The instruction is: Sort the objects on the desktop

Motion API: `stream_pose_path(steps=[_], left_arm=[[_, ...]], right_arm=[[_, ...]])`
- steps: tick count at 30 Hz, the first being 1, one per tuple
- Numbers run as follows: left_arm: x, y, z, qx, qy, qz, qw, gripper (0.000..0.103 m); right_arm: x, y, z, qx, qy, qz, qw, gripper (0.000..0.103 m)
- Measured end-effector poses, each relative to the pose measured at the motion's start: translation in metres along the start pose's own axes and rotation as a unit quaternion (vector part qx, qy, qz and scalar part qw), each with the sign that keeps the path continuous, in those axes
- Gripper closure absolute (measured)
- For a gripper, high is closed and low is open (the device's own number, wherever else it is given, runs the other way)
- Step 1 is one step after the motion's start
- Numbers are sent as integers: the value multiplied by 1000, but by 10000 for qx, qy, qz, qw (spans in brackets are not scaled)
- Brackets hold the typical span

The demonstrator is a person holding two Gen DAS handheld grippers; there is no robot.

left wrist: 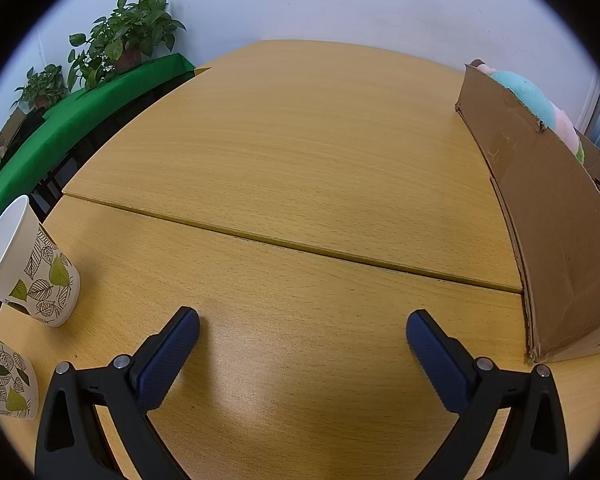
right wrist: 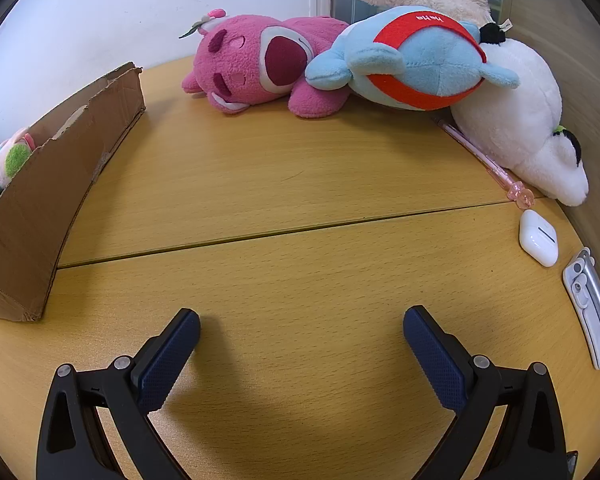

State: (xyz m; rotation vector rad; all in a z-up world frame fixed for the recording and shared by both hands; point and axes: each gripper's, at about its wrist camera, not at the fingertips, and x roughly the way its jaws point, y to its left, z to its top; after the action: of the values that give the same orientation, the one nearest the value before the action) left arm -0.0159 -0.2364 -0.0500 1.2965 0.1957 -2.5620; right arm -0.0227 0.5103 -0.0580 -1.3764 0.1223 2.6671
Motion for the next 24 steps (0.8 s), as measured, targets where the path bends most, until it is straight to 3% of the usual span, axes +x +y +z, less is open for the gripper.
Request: stream_pose_path(steps=[24], left_arm=[[0, -1, 1, -6, 3, 7, 10000, 0]], right_arm=[[2, 0, 1, 0, -10, 7, 10000, 0]])
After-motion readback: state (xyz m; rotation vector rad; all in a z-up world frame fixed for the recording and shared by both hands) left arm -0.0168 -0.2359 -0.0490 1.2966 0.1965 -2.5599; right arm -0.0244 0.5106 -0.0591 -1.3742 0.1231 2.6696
